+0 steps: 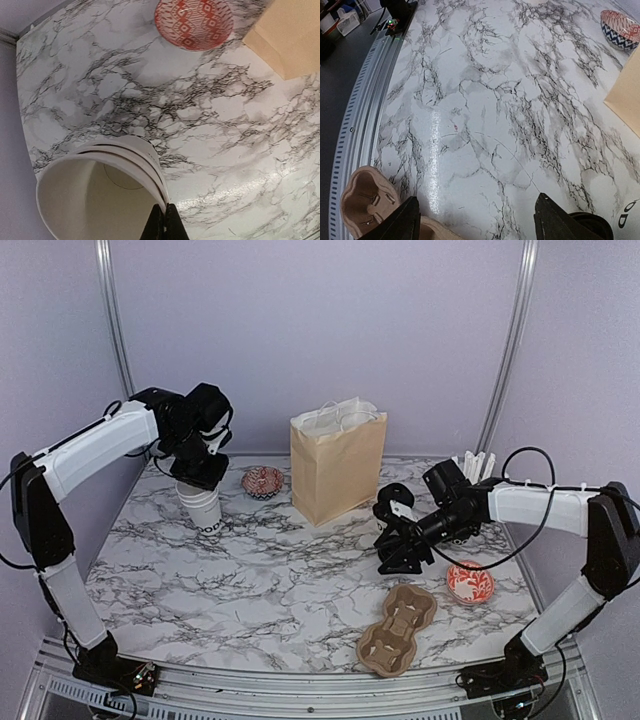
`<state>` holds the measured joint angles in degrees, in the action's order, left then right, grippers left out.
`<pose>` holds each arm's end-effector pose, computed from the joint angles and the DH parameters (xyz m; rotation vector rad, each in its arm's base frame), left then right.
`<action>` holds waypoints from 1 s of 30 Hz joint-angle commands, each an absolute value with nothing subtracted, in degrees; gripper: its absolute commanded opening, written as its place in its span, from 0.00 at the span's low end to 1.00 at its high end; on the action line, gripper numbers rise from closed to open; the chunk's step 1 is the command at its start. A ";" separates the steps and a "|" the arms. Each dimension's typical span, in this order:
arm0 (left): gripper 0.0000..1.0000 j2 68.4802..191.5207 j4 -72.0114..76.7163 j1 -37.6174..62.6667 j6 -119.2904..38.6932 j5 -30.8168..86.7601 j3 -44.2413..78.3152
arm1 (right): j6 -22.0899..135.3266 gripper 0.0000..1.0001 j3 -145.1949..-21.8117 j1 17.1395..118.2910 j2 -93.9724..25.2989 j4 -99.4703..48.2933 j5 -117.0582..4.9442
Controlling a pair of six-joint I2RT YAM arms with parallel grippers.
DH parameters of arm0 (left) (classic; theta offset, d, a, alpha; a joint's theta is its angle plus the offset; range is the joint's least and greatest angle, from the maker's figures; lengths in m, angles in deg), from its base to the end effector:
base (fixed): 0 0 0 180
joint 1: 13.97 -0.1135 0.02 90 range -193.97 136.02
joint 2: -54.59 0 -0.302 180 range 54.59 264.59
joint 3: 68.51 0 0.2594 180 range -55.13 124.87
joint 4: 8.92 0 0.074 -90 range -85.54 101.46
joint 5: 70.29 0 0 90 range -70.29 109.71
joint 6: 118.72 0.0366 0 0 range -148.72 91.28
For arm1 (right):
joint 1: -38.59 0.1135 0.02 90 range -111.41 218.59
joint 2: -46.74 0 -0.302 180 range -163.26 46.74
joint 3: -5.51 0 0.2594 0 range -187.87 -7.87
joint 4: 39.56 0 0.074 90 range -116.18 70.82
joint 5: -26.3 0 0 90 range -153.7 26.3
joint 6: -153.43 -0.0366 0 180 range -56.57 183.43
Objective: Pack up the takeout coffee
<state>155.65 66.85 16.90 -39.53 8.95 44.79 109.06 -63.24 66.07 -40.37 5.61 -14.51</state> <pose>0.3301 -0.1893 0.3665 0.4030 2.6146 0.0115 0.2486 0.1605 0.2458 -1.6274 1.7636 0.9899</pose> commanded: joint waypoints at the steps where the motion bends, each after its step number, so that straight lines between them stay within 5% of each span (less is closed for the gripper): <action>1: 0.00 153.14 64.57 26.15 -36.36 18.01 46.38 | 93.34 0.77 -66.41 66.63 -37.99 -3.49 -16.94; 15: 0.00 150.00 53.14 41.18 -42.25 17.36 36.81 | 62.13 0.82 -82.63 69.34 -54.65 -7.84 -4.60; 30: 0.00 152.37 48.20 45.75 -45.17 18.48 39.12 | 54.07 0.86 -85.69 73.10 -60.53 -11.35 0.26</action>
<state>152.15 49.80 45.01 -44.62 17.78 36.96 57.08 -83.07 72.52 -59.78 -8.77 -2.18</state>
